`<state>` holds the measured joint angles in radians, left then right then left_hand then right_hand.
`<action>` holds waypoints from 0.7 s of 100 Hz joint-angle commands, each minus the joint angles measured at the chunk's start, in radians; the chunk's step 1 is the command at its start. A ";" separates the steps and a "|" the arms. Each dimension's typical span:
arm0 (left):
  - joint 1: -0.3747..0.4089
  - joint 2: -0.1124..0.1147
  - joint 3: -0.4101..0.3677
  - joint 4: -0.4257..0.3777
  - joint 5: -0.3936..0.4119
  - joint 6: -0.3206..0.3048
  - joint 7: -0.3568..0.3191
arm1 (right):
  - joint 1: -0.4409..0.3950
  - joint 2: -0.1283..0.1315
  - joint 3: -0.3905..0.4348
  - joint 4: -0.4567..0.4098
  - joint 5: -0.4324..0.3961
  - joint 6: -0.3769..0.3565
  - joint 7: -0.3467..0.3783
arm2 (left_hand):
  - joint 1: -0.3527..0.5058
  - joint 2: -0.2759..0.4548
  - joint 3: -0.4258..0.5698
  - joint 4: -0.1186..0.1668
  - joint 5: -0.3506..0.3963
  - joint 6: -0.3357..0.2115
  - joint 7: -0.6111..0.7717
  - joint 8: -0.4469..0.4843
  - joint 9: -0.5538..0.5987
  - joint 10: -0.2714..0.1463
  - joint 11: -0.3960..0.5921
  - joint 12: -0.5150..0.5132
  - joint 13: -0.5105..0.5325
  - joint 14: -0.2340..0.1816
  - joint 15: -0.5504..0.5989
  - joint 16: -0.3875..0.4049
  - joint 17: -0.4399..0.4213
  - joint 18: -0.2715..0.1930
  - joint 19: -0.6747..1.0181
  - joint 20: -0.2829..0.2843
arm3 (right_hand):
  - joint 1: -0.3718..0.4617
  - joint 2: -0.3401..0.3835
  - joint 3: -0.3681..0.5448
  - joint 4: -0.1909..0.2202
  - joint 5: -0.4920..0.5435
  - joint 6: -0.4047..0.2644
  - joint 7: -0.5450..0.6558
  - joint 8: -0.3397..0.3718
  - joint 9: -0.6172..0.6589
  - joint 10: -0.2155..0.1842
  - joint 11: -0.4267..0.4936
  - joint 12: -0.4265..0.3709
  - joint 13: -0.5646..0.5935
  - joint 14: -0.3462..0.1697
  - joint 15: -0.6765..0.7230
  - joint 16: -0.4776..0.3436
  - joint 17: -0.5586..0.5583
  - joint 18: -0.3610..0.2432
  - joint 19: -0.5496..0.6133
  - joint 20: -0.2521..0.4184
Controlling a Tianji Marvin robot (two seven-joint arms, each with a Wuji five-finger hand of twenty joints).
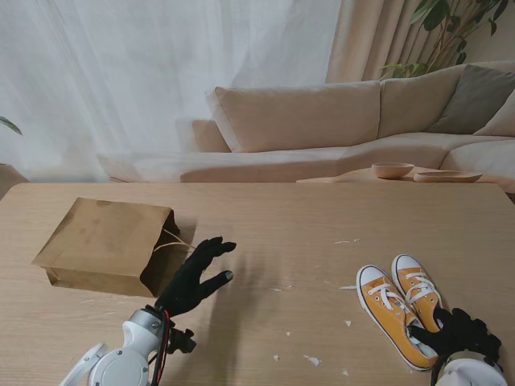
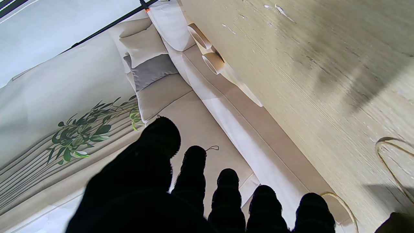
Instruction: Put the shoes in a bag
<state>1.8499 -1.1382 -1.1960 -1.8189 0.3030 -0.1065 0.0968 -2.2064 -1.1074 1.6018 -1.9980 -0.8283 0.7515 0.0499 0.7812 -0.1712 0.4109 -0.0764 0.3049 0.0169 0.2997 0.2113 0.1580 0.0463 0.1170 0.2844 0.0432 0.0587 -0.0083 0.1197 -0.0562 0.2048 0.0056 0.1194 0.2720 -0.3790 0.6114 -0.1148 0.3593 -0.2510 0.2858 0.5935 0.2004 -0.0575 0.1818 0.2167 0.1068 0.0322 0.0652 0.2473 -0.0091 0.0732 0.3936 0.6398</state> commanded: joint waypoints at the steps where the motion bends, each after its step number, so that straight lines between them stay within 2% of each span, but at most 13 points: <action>1: 0.001 -0.004 0.003 -0.008 0.002 0.007 -0.011 | 0.011 -0.009 -0.008 0.011 0.016 -0.008 -0.010 | 0.018 -0.008 0.009 0.007 0.014 -0.009 0.001 0.006 0.003 0.000 0.012 0.012 -0.016 -0.010 -0.003 0.015 -0.002 -0.009 -0.013 0.013 | -0.029 0.029 0.007 0.040 0.015 -0.062 -0.015 0.026 -0.012 -0.030 0.049 0.014 -0.013 -0.027 0.018 0.013 -0.005 -0.017 -0.031 0.032; 8: 0.001 -0.004 0.004 -0.009 0.001 0.011 -0.011 | 0.028 -0.018 -0.017 0.029 0.045 -0.006 -0.048 | 0.019 -0.009 0.009 0.007 0.014 -0.009 0.001 0.006 0.003 0.000 0.012 0.012 -0.016 -0.010 -0.003 0.015 -0.002 -0.010 -0.013 0.013 | -0.022 0.088 -0.032 0.044 0.067 -0.063 0.000 0.036 -0.007 -0.030 0.115 0.014 -0.008 -0.033 0.045 0.013 0.003 -0.016 -0.030 0.037; 11: 0.001 -0.004 0.005 -0.010 0.001 0.013 -0.011 | 0.036 -0.022 -0.020 0.037 0.057 -0.004 -0.064 | 0.019 -0.009 0.009 0.007 0.015 -0.009 0.001 0.006 0.003 -0.001 0.012 0.012 -0.016 -0.011 -0.003 0.015 -0.002 -0.010 -0.013 0.013 | -0.010 0.096 -0.046 0.049 0.093 -0.060 0.015 0.036 -0.007 -0.028 0.152 0.013 -0.004 -0.032 0.058 0.010 0.007 -0.015 -0.029 0.038; 18: 0.001 -0.004 0.006 -0.010 0.001 0.016 -0.010 | 0.047 -0.023 -0.025 0.045 0.064 0.000 -0.069 | 0.019 -0.009 0.009 0.007 0.016 -0.007 0.002 0.007 0.003 -0.001 0.012 0.013 -0.016 -0.010 -0.003 0.015 -0.002 -0.010 -0.013 0.013 | 0.012 0.088 -0.045 0.053 0.110 -0.068 0.025 0.035 -0.003 -0.029 0.173 0.014 0.001 -0.033 0.068 0.009 0.010 -0.014 -0.028 0.039; 29: 0.000 -0.004 0.008 -0.010 0.002 0.019 -0.011 | 0.052 -0.012 -0.023 0.043 0.042 -0.004 -0.027 | 0.020 -0.010 0.009 0.007 0.017 -0.006 0.005 0.008 0.004 0.000 0.013 0.013 -0.016 -0.010 -0.002 0.015 -0.002 -0.010 -0.013 0.013 | 0.040 0.034 -0.024 0.058 0.074 -0.063 0.018 0.028 -0.010 -0.030 0.175 0.008 -0.002 -0.032 0.070 0.001 0.009 -0.013 -0.030 0.039; 39: -0.001 -0.004 0.009 -0.010 0.002 0.021 -0.010 | 0.057 0.001 -0.017 0.039 0.013 -0.014 0.031 | 0.019 -0.009 0.008 0.007 0.017 -0.005 0.006 0.009 0.004 0.001 0.013 0.013 -0.016 -0.011 -0.002 0.016 -0.002 -0.010 -0.013 0.013 | 0.032 -0.016 0.027 0.055 0.054 -0.064 0.023 0.027 -0.011 -0.033 0.160 -0.008 -0.006 -0.033 0.064 -0.010 0.004 -0.014 -0.035 0.038; 43: -0.001 -0.004 0.010 -0.010 0.002 0.022 -0.009 | 0.061 0.005 -0.015 0.040 0.008 -0.021 0.046 | 0.020 -0.009 0.009 0.007 0.018 -0.007 0.007 0.010 0.004 0.000 0.013 0.014 -0.016 -0.010 -0.002 0.016 -0.001 -0.011 -0.013 0.014 | 0.021 -0.037 0.063 0.049 0.058 -0.072 0.029 0.030 -0.008 -0.035 0.149 -0.016 -0.006 -0.034 0.057 -0.011 0.001 -0.016 -0.038 0.038; 55: -0.002 -0.005 0.012 -0.009 0.002 0.026 -0.009 | 0.072 0.014 -0.006 0.045 -0.016 -0.053 0.093 | 0.020 -0.009 0.009 0.007 0.018 -0.004 0.009 0.011 0.004 0.000 0.015 0.015 -0.016 -0.010 -0.002 0.016 -0.002 -0.011 -0.013 0.014 | 0.029 -0.076 0.090 0.044 0.072 -0.099 0.030 0.029 -0.011 -0.045 0.141 -0.020 -0.012 -0.038 0.048 -0.012 -0.007 -0.021 -0.042 0.038; 63: -0.003 -0.005 0.013 -0.009 0.003 0.028 -0.009 | 0.082 0.016 -0.002 0.056 -0.019 -0.084 0.102 | 0.020 -0.007 0.009 0.007 0.020 -0.002 0.010 0.011 0.004 0.001 0.015 0.015 -0.016 -0.010 -0.002 0.016 -0.002 -0.010 -0.013 0.014 | 0.035 -0.110 0.137 0.035 0.103 -0.119 0.035 0.027 -0.006 -0.054 0.132 -0.024 -0.010 -0.038 0.040 -0.010 -0.013 -0.024 -0.046 0.039; 70: -0.004 -0.005 0.014 -0.009 0.003 0.030 -0.008 | 0.092 0.018 -0.004 0.066 -0.018 -0.096 0.106 | 0.020 -0.009 0.008 0.006 0.022 -0.002 0.012 0.012 0.005 0.001 0.016 0.016 -0.016 -0.010 -0.002 0.016 -0.002 -0.010 -0.013 0.014 | 0.046 -0.157 0.213 0.021 0.128 -0.131 0.058 0.029 -0.006 -0.058 0.144 -0.017 -0.009 -0.039 0.039 -0.007 -0.013 -0.024 -0.049 0.040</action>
<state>1.8448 -1.1388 -1.1850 -1.8208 0.3047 -0.0822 0.0996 -2.1217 -1.0862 1.6075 -1.9410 -0.8541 0.6565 0.1429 0.7812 -0.1712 0.4109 -0.0764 0.3061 0.0177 0.2997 0.2121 0.1580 0.0467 0.1171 0.2845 0.0432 0.0588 -0.0082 0.1197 -0.0562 0.2048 0.0056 0.1196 0.3102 -0.4778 0.7605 -0.1148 0.4434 -0.2675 0.3066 0.6139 0.2012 -0.0860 0.3360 0.2006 0.1068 0.0170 0.1179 0.2434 -0.0010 0.0608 0.3762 0.6494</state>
